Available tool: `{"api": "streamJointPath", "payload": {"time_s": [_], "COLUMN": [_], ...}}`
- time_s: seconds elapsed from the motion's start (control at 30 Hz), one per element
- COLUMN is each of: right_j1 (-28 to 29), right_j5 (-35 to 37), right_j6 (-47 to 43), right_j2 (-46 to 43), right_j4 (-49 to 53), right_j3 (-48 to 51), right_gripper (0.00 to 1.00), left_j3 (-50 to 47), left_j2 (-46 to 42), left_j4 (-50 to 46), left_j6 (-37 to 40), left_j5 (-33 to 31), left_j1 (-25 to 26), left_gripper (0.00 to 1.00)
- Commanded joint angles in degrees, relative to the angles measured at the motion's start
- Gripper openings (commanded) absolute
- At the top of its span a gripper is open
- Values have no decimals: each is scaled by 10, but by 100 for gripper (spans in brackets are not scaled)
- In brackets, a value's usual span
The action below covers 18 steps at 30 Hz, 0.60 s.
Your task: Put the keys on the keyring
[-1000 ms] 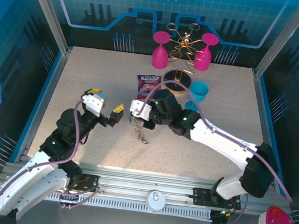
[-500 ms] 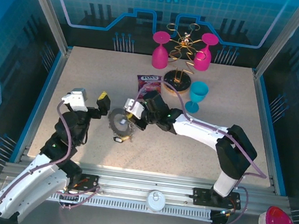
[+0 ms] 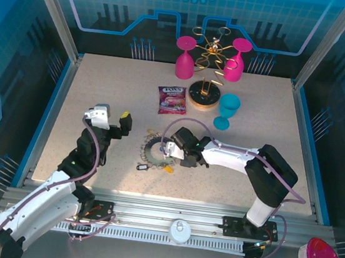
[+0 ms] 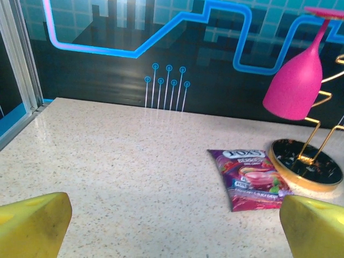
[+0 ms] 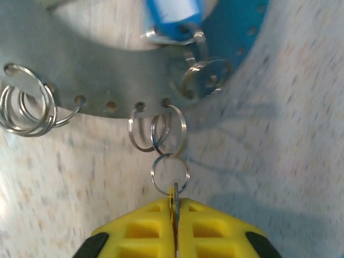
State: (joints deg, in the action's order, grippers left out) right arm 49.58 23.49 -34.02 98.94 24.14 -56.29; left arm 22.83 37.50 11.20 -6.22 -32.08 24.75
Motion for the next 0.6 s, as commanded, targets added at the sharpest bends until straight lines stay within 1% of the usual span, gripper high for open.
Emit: {"api": "streamJointPath", "payload": {"time_s": [0.0,0.07,0.13,0.17,0.23,0.27,0.3,0.33,0.37,0.4,0.47,0.53,0.57], "right_j1": [10,7,-4,-15,-50,-79,-117,-152,-193,-229,-281,-316,-333], "right_j5": [92,93,66,41,-30,-87,-153,-202,-235,-247,-234,-192,-164], "right_j6": [-17,-4,17,34,83,121,165,208,260,303,347,352,350], "right_j2": [-23,-46,-83,-106,-165,-200,-242,-275,-308,-337,-364,-362,-352], "right_j4": [86,91,84,74,35,4,-42,-91,-162,-231,-348,-417,-429], "right_j3": [14,16,19,22,36,48,75,103,138,176,235,261,263], "right_gripper": [35,40,43,44,44,44,45,48,52,57,60,62,64], "left_j3": [-18,-26,-33,-36,-42,-45,-47,-49,-53,-57,-66,-77,-81], "left_j2": [13,25,38,47,67,81,94,107,128,148,186,221,241], "left_j4": [27,35,44,52,71,80,92,102,116,130,169,214,242], "left_j6": [52,65,68,71,70,68,65,61,58,56,55,52,48], "left_j5": [-21,-18,-16,-11,0,14,32,46,64,75,77,81,86], "left_j1": [-8,-13,-22,-29,-46,-59,-75,-89,-105,-120,-141,-159,-167], "left_gripper": [99,99,99,99,99,99,99,99,99,99,99,99,99]}}
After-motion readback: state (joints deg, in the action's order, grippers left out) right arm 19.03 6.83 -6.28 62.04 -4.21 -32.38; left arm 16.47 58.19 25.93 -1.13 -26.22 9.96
